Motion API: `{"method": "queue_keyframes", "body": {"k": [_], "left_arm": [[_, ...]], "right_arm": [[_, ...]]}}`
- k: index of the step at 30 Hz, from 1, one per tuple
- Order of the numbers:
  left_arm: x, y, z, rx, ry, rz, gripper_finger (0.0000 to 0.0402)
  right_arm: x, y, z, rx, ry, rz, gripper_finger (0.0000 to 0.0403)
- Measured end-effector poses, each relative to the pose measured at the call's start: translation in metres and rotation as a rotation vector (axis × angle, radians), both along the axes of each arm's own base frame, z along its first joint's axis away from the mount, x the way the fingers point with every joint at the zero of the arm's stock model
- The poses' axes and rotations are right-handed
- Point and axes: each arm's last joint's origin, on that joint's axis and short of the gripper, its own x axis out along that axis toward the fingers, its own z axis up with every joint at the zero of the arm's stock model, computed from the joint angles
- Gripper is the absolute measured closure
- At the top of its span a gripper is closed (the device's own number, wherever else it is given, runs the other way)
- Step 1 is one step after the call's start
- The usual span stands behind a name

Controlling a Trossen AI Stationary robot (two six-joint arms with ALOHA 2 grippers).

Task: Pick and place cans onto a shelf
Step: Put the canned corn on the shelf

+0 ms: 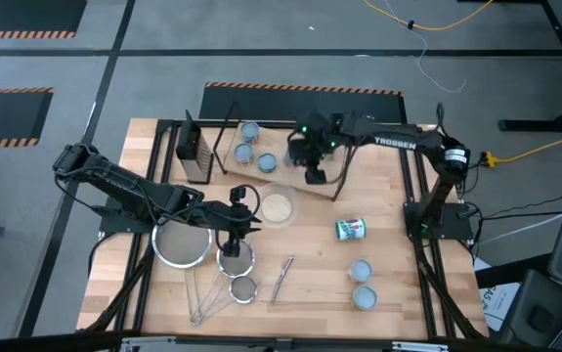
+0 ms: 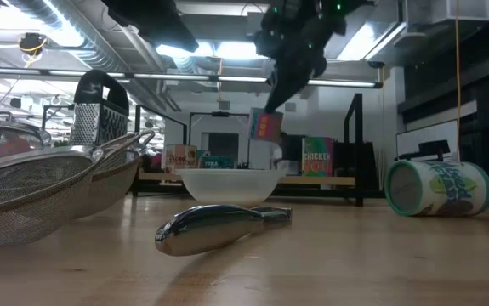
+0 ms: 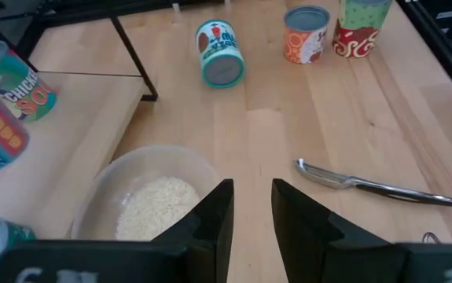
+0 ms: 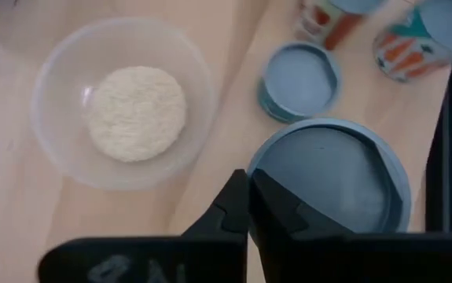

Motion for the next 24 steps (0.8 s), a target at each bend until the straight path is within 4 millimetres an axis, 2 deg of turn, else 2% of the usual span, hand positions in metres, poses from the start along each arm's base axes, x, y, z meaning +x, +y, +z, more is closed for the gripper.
{"method": "queue_keyframes", "body": {"k": [4,8,16,24], "left_arm": [[0.0,0.0,0.0,0.004,-0.001,0.005,0.032],[0.0,0.0,0.0,0.004,-0.002,0.006,0.032],[0.0,0.002,0.0,0.022,-0.009,0.037,0.032],[0.003,0.01,0.001,0.021,-0.013,0.074,0.032]], "right_arm": [[-0.008,-0.02,-0.013,0.057,-0.028,-0.024,0.0392],[-0.014,-0.027,-0.029,0.075,-0.014,-0.043,0.0393],[-0.02,-0.024,-0.049,0.092,0.017,-0.043,0.0392],[-0.018,-0.017,-0.053,0.135,0.009,-0.004,0.0392]]}}
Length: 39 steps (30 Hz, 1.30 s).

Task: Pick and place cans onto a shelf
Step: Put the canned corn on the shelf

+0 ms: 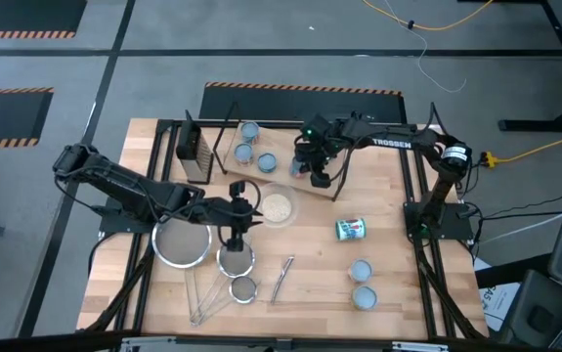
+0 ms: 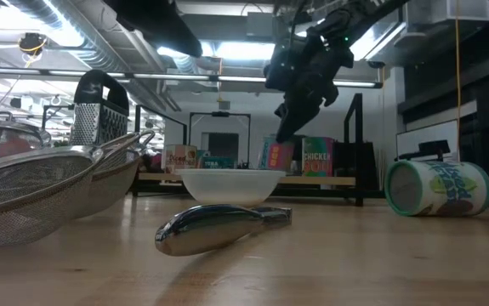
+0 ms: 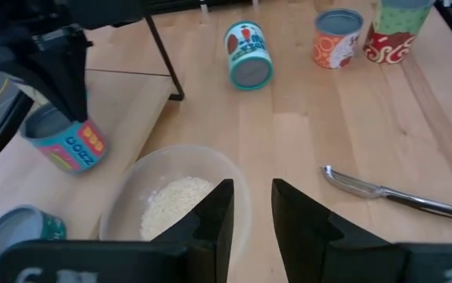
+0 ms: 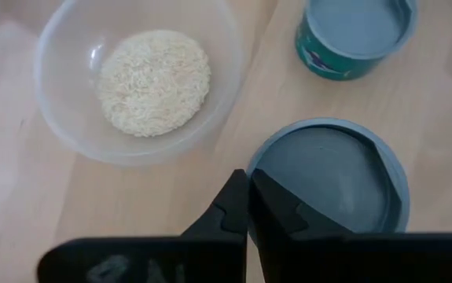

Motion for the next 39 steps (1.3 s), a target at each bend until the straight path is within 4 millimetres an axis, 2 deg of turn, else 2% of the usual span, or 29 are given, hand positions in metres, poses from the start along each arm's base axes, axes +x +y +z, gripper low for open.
{"method": "queue_keyframes", "body": {"k": [27,29,33,39], "left_arm": [[0.005,0.024,0.0,0.001,-0.002,0.088,0.032],[0.007,0.027,0.002,-0.004,-0.029,0.099,0.032],[0.012,0.034,0.01,-0.003,-0.117,0.114,0.032],[0.02,0.051,0.025,0.068,-0.27,0.121,0.032]], "right_arm": [[-0.001,0.0,0.003,0.007,0.017,-0.001,0.0345],[-0.002,0.001,0.012,0.009,0.021,-0.001,0.0345],[-0.013,0.006,0.051,-0.02,-0.043,-0.001,0.0345],[-0.051,0.023,0.112,-0.096,-0.199,-0.004,0.0345]]}}
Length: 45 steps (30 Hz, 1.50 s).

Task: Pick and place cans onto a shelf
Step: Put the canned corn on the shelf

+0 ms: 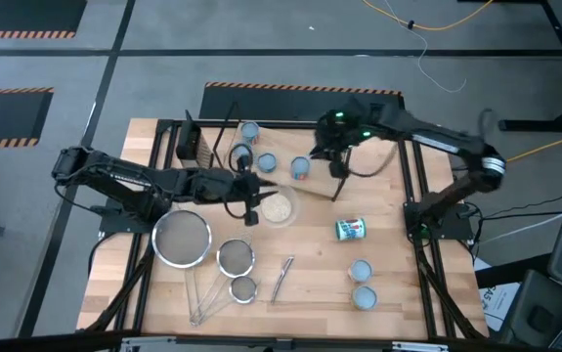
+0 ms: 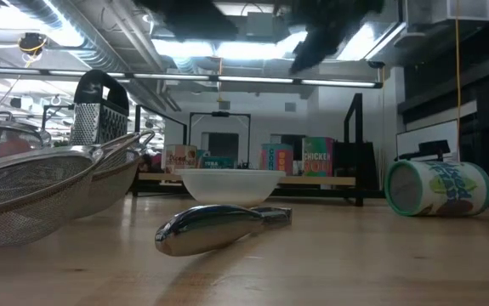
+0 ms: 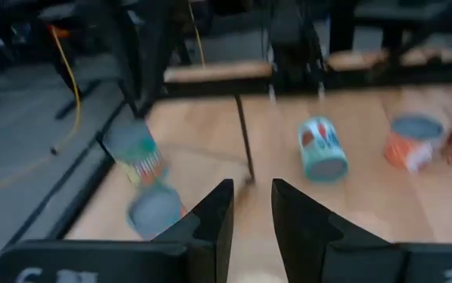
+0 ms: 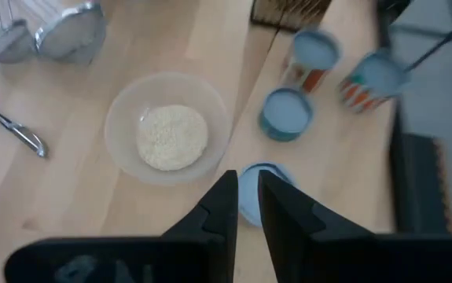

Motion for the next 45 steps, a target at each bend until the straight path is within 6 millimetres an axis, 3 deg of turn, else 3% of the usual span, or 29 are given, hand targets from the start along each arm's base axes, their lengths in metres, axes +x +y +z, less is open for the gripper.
{"method": "queue_keyframes", "body": {"k": [7,14,21,29,38,45], "left_arm": [[0.014,0.027,0.013,-0.018,-0.107,-0.036,0.032],[0.046,0.048,0.03,-0.007,-0.08,-0.076,0.032],[0.084,0.069,0.03,-0.006,0.058,-0.092,0.032],[0.121,0.091,0.008,-0.069,0.312,-0.074,0.032],[0.126,0.101,-0.029,-0.12,0.519,-0.044,0.032],[0.126,0.103,-0.038,-0.093,0.579,-0.067,0.032]], "right_arm": [[-0.051,0.022,0.046,-0.069,-0.09,-0.025,0.0345],[-0.08,0.038,0.053,0.011,-0.033,-0.037,0.0345],[-0.095,0.049,0.032,0.023,-0.036,-0.015,0.0345],[-0.11,0.056,-0.009,0.041,-0.093,-0.052,0.0345],[-0.126,0.063,-0.033,0.094,-0.082,-0.1,0.0345],[-0.127,0.063,-0.035,0.093,-0.084,-0.1,0.0345]]}}
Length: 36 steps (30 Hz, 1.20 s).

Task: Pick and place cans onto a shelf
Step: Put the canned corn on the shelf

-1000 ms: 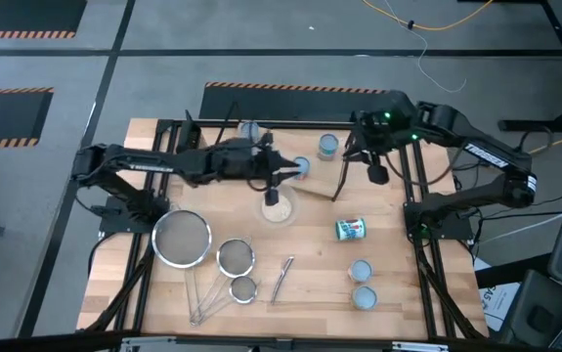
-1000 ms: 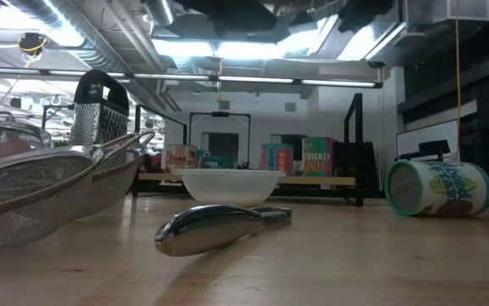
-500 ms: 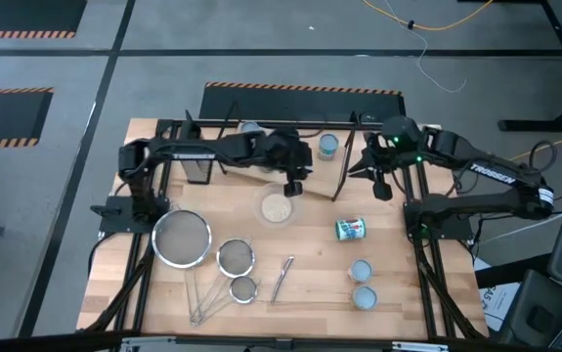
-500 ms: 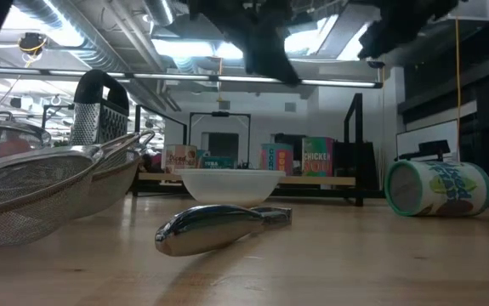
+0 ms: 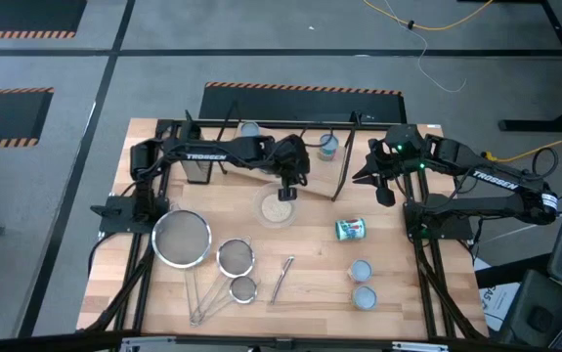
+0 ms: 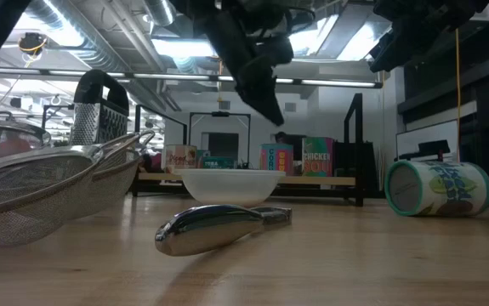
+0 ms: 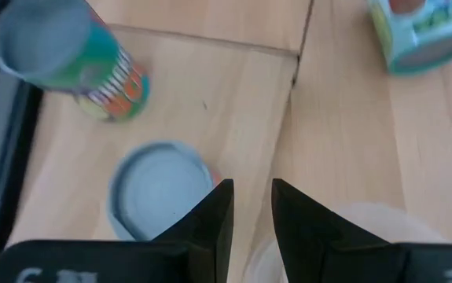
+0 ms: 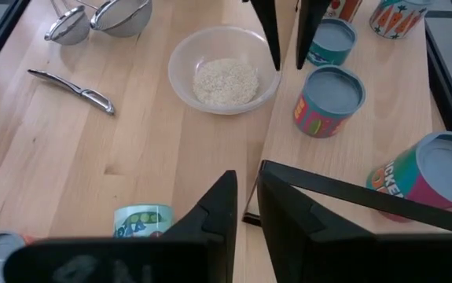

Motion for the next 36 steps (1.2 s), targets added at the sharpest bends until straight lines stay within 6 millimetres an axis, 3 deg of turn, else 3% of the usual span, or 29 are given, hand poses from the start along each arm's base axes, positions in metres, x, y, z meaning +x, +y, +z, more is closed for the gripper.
{"method": "queue_keyframes", "body": {"k": [12,36], "left_arm": [[0.011,0.005,-0.031,0.064,0.079,0.027,0.032],[0.011,0.018,-0.024,0.088,0.023,0.069,0.032]], "right_arm": [[0.001,0.0,0.0,-0.002,-0.006,0.0,0.0345],[0.001,0.0,0.0,-0.004,-0.007,0.002,0.0345]]}}
